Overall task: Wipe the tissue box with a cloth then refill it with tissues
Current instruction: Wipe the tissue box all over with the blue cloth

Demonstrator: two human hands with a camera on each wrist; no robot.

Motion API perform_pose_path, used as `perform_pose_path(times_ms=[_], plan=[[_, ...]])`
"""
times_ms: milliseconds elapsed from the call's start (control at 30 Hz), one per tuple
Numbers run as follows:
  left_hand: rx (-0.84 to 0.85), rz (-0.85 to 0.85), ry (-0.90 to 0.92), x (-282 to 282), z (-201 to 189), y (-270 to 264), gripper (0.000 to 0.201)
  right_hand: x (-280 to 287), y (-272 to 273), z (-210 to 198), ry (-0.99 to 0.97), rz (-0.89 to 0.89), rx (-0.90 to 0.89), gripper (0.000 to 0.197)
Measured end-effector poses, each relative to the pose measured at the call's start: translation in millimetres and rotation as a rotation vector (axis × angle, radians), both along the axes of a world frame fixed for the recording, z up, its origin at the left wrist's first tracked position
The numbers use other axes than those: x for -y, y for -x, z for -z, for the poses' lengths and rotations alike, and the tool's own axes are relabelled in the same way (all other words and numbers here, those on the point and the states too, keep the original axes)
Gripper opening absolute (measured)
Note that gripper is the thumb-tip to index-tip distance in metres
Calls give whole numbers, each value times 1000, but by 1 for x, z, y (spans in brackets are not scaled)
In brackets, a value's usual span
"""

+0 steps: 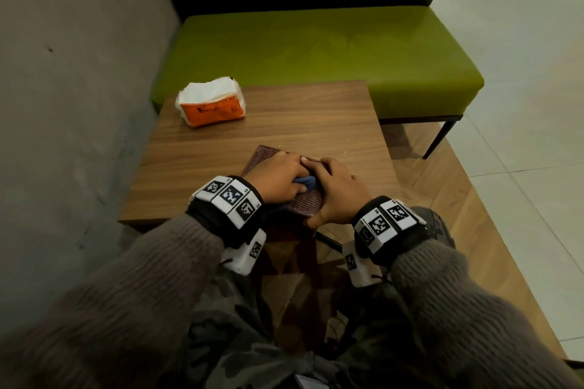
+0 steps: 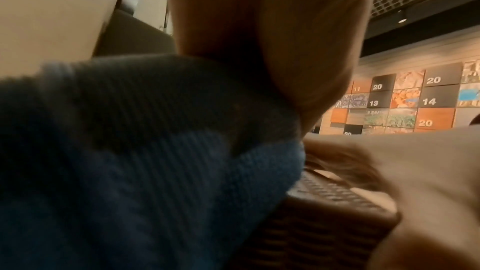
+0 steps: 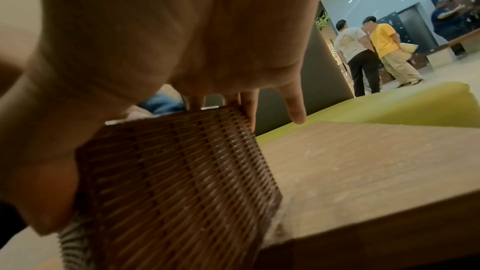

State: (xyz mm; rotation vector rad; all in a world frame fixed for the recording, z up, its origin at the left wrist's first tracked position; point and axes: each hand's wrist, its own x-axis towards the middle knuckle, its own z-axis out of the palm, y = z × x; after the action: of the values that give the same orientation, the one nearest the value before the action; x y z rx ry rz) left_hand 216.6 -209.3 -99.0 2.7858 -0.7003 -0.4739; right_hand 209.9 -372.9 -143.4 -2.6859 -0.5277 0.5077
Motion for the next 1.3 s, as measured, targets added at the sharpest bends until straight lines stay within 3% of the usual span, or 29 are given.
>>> perform_pose_path(times_ms=[233,300,400,433,533,633,800,900,1033,1100,1200,1300], plan=[[3,42,-77,-36,-9,4,21,10,-12,-10,57,-87,-51,118],[38,5,-49,-44,-9,3,21,17,-22,-10,-9,3,-59,101],[86,-72,-6,-41,-1,5,19,19,-28,-7,-166,243,78,55],[107,-106,1,-37,4,6,18,13,-23,-6,-180,278,110,50],[174,-230,13,-26,14,11,19,-15,4,-2,-257,288,132,61],[211,-247,25,-19,17,12,22,-35,18,12,-169,244,98,54],[221,-32,154,-37,17,17,14,-25,2,14,-141,160,84,50],[300,178,118,-52,13,17,10,-17,-4,10,-159,118,71,54],[435,359,46,-66,10,8,24,-16,-8,8,-103,75,46,55],[532,195,162,-73,12,6,29,-17,-7,9,-72,80,64,55],[635,-376,416,-80,20,10,21,-24,-3,11,-66,123,77,55],[435,-702,420,-64,32,20,19,-36,3,12,-27,196,129,55]])
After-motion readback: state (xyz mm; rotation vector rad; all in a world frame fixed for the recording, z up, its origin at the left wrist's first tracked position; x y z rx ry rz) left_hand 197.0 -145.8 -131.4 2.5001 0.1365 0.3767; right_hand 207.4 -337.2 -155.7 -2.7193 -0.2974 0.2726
